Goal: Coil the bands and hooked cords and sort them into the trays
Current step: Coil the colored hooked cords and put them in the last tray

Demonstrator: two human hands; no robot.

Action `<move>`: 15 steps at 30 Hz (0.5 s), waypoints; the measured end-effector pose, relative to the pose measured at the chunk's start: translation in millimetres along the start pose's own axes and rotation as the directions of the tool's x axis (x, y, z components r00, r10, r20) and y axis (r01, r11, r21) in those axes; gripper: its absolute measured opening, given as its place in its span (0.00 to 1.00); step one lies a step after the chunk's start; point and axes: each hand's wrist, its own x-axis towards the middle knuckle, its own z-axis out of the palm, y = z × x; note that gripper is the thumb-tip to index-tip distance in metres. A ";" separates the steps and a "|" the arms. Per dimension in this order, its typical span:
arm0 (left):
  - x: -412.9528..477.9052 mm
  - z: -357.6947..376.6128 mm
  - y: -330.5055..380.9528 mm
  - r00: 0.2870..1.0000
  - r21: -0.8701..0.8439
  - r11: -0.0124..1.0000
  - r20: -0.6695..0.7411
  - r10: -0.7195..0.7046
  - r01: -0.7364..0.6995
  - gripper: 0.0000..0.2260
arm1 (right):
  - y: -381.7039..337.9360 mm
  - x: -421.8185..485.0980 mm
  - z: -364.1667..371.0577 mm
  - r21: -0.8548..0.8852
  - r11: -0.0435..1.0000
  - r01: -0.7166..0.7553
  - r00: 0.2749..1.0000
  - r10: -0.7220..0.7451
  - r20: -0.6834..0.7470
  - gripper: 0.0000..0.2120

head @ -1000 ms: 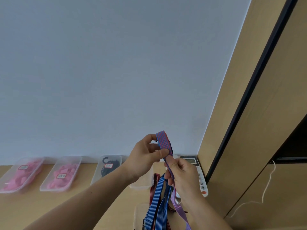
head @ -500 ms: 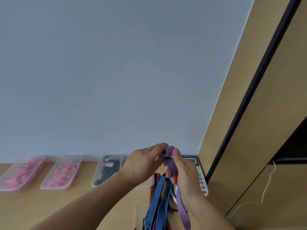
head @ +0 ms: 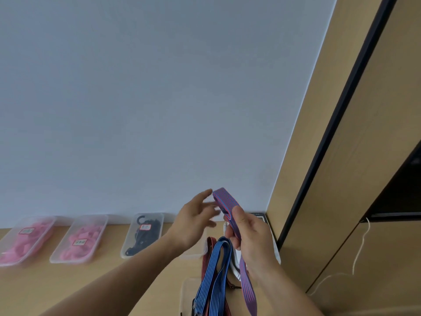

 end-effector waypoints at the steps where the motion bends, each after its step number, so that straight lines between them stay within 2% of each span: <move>1: 0.9 0.8 5.9 0.991 -0.125 0.984 0.060 -0.119 0.126 0.14 | 0.5 -0.5 0.4 -0.017 1.000 0.018 1.000 -0.018 0.007 0.23; 3: 0.1 0.5 15.9 0.966 -0.181 0.963 0.196 -0.166 0.202 0.18 | 3.1 -1.2 1.5 -0.071 0.996 0.054 0.998 -0.052 0.034 0.21; 5: -2.7 1.8 21.6 0.963 -0.185 0.970 0.246 -0.110 0.158 0.17 | 4.7 -1.2 2.3 -0.108 0.991 0.074 0.996 -0.069 0.050 0.20; 8: -0.7 0.7 20.2 0.975 -0.197 0.966 0.176 -0.135 0.169 0.20 | 3.2 -0.4 1.4 -0.149 0.985 0.083 0.996 -0.079 0.034 0.21; 10: 1.5 -0.1 19.6 0.984 -0.174 0.972 0.110 -0.138 0.156 0.18 | 2.5 -0.4 -0.1 -0.173 0.983 0.063 0.998 -0.060 0.024 0.22; 15: 0.8 -0.4 24.7 0.999 0.006 1.000 0.038 -0.012 0.012 0.14 | 3.6 -0.9 -3.5 -0.190 0.982 0.002 1.000 0.000 0.010 0.26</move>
